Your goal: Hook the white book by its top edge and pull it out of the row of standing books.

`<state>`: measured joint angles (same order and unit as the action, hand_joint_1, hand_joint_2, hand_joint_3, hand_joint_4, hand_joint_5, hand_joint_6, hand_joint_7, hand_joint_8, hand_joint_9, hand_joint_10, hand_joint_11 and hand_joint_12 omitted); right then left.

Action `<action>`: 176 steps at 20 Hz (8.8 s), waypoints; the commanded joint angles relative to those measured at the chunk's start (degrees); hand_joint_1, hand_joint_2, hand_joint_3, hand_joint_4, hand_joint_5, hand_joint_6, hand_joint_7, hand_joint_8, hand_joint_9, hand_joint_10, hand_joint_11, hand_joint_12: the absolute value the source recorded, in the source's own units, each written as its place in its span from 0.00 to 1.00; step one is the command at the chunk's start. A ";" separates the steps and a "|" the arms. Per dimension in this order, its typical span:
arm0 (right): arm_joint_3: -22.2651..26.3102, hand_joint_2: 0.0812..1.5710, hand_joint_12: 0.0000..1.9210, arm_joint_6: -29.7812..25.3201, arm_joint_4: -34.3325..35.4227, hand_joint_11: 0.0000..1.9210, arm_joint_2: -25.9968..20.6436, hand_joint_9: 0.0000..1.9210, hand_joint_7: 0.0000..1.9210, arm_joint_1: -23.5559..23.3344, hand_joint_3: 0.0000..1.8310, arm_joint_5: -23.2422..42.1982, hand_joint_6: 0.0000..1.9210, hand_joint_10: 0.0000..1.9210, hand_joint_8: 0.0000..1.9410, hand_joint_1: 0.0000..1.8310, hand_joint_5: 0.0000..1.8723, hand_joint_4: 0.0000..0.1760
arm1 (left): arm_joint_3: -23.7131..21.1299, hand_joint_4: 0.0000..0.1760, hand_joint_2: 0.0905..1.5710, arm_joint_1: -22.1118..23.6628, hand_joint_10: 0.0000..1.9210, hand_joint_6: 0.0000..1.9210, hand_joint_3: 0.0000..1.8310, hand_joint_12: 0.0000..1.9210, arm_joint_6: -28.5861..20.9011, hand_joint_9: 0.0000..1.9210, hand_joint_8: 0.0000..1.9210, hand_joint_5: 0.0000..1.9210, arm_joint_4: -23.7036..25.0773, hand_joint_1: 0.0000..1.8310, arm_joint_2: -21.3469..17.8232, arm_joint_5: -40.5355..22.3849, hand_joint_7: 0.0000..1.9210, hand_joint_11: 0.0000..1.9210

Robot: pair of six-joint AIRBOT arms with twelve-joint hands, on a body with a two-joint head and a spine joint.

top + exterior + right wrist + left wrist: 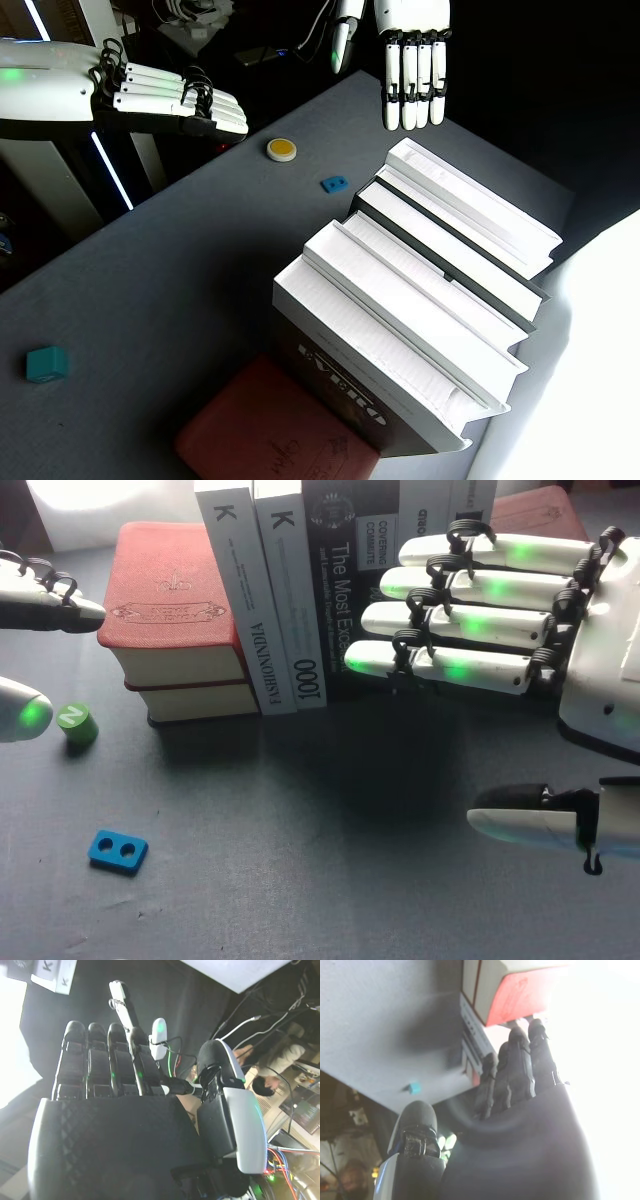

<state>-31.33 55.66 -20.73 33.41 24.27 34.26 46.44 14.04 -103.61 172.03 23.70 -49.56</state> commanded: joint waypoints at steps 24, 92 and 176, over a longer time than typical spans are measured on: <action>0.96 0.77 0.00 35.44 31.12 0.00 4.18 0.00 0.00 -4.84 0.00 8.77 0.00 0.00 0.00 0.00 0.00 0.00 | 0.16 0.00 0.56 0.88 0.00 0.00 0.00 0.00 -0.04 0.00 0.00 0.00 0.55 0.00 -0.10 4.82 0.00 0.00; 2.66 0.75 0.00 80.58 67.48 0.00 14.33 0.00 0.00 0.99 0.00 24.19 0.00 0.00 0.00 0.00 0.00 0.00 | 0.50 0.00 0.54 0.58 0.00 0.00 0.00 0.00 -0.04 0.00 0.00 0.00 0.55 0.00 -0.09 4.83 0.00 0.00; 22.85 0.77 0.00 90.16 77.41 0.00 10.85 0.00 0.01 7.91 0.00 23.89 0.00 0.00 0.00 0.01 0.01 0.00 | 1.66 0.00 0.64 1.06 0.00 0.00 0.01 0.00 0.04 0.00 0.00 0.00 0.55 0.00 0.02 4.84 0.00 0.00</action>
<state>-8.75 145.88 61.28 44.47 32.73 54.43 48.10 14.48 -103.57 172.03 23.70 -49.56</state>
